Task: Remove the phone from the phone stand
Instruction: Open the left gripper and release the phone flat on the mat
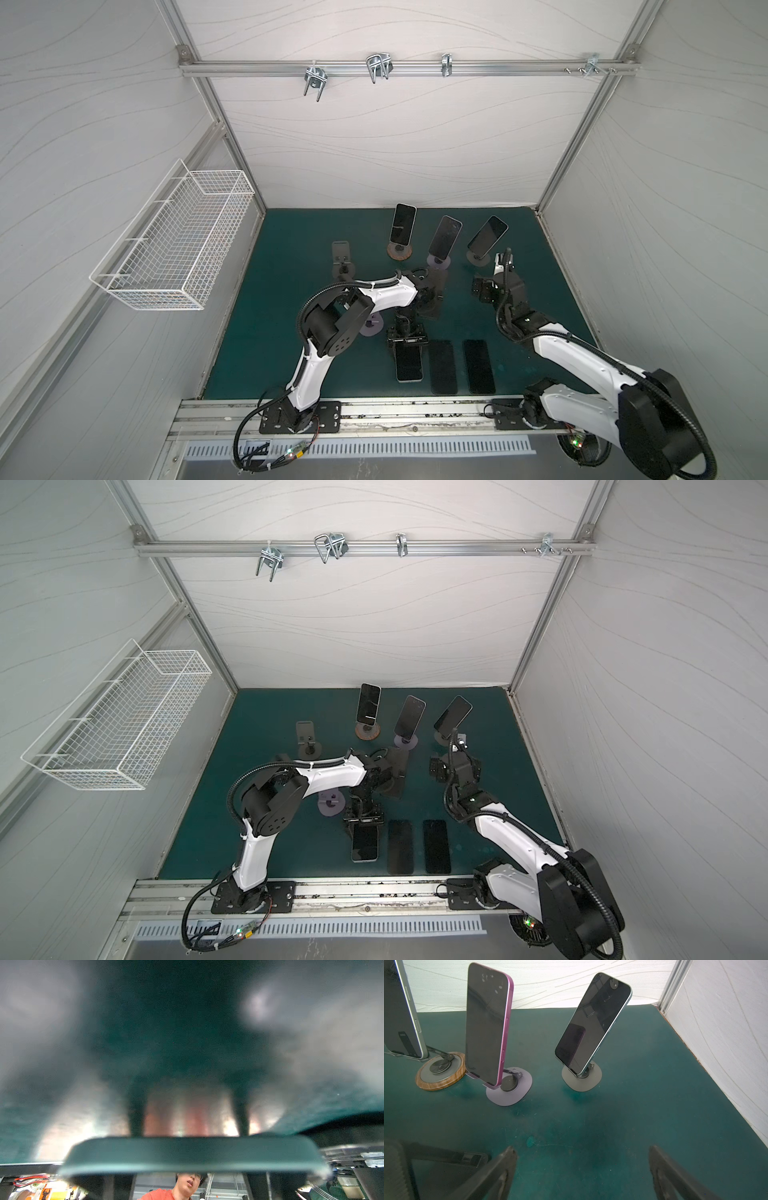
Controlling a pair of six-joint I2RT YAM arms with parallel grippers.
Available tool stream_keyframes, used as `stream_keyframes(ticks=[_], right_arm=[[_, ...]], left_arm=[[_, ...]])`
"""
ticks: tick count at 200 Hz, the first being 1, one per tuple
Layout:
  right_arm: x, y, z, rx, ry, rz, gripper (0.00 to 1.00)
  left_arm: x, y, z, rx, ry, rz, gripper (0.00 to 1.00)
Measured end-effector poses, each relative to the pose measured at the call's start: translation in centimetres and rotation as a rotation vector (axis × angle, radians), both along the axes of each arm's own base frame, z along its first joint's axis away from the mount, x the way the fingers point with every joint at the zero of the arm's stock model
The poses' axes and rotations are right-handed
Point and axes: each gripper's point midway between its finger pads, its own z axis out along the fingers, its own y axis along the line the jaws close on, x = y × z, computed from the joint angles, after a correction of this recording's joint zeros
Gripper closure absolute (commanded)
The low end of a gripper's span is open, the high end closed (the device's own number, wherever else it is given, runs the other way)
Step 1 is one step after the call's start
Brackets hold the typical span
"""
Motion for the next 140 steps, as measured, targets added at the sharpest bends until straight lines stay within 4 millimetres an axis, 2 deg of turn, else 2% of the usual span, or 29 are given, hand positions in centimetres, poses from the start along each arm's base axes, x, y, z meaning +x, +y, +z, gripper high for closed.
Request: stream_keyframes(ticks=[140], right_arm=[[0.0, 0.0, 0.0, 0.0, 0.0, 0.0, 0.01]], left_arm=[[0.02, -0.04, 0.0, 0.0, 0.0, 0.004, 0.23]])
